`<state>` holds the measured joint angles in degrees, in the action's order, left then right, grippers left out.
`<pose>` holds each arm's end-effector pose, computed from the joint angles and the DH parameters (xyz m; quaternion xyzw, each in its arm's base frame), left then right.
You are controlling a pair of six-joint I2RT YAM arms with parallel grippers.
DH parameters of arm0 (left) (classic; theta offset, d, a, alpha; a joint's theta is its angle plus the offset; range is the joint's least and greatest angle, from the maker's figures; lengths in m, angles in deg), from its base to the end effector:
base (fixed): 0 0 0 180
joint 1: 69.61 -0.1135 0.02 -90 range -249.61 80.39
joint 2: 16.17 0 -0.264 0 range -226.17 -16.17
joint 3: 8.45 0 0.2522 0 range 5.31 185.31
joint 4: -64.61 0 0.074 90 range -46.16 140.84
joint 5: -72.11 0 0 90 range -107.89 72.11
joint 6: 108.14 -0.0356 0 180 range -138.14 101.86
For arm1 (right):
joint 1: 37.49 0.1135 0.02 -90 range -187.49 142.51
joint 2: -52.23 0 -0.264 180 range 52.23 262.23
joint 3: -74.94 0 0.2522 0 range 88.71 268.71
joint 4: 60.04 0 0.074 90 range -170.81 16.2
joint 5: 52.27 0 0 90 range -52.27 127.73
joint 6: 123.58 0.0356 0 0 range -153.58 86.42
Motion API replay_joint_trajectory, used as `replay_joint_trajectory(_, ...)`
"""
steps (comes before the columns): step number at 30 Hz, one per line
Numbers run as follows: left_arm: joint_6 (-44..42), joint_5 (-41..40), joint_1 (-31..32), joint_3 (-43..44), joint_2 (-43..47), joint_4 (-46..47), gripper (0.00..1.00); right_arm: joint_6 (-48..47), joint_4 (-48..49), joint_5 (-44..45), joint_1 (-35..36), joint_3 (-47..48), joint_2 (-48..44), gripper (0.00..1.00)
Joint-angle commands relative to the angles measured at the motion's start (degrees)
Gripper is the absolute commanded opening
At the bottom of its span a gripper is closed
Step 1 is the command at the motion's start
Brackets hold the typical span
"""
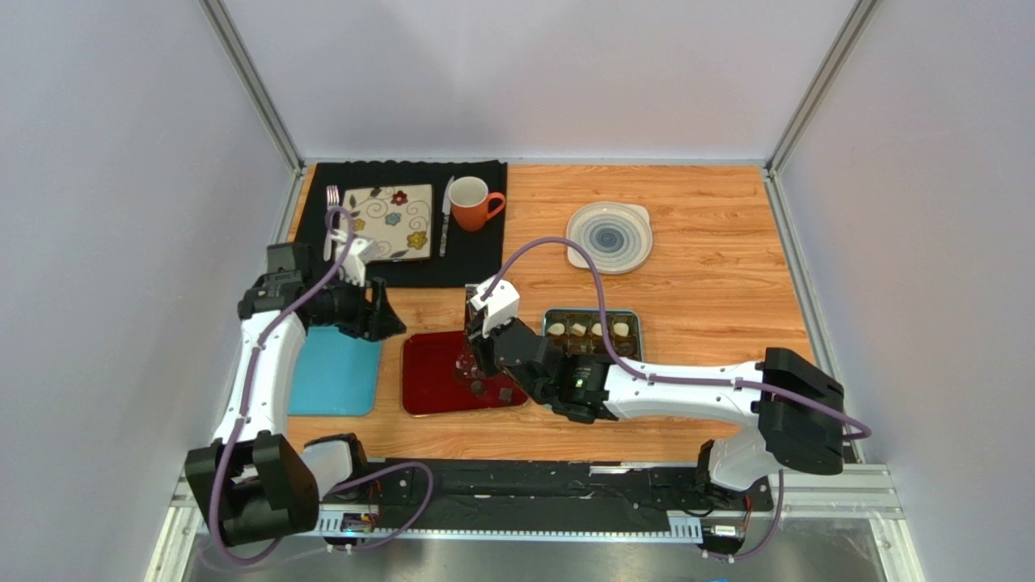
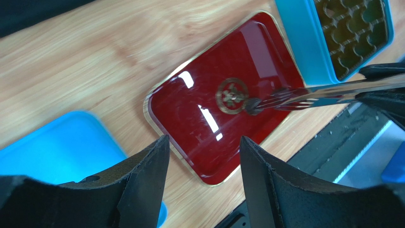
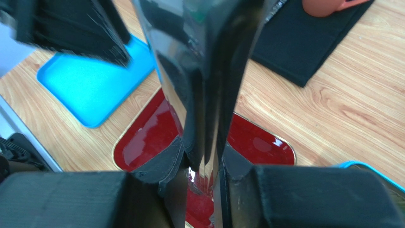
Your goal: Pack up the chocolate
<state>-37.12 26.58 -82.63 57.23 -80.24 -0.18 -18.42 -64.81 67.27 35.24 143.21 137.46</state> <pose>0.2019 0.0211 0.2693 0.1344 0.8946 -0.2947 0.3078 0.1167 0.3164 0.2642 -0.2600 0.7704 0.2246 0.5371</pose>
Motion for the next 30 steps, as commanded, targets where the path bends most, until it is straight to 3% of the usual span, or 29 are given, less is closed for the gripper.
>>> replay_joint_trajectory(1, 9.48, -4.73, 11.49, -0.59, 2.64, 10.39, 0.65, 1.45, 5.59, -0.97, 0.57, 4.21, 0.99, 0.20)
replay_joint_trajectory(8, 16.78, -4.57, 15.30, 3.44, -2.37, 13.85, 0.64, 2.15, 6.73, -3.52, 0.92, 4.39, 1.25, 0.21)
replay_joint_trajectory(13, 16.79, -3.78, 17.41, 4.15, -0.19, 13.58, 0.64, 1.90, 7.27, -4.23, 0.92, 4.21, 1.17, 0.23)
replay_joint_trajectory(20, 4.77, -4.13, 17.24, 0.20, 6.41, 9.37, 0.68, 0.31, 5.43, -1.59, 0.75, 4.21, -3.14, 0.28)
replay_joint_trajectory(26, -5.25, 7.64, 17.32, 0.19, 9.32, 5.07, 0.66, 3.03, 3.31, -0.01, -1.18, 2.37, -9.02, 0.33)
replay_joint_trajectory(30, -11.68, 16.41, 17.32, 1.78, 7.48, -3.08, 0.63, 6.10, 3.31, 0.17, -1.63, 1.40, -10.70, 0.34)
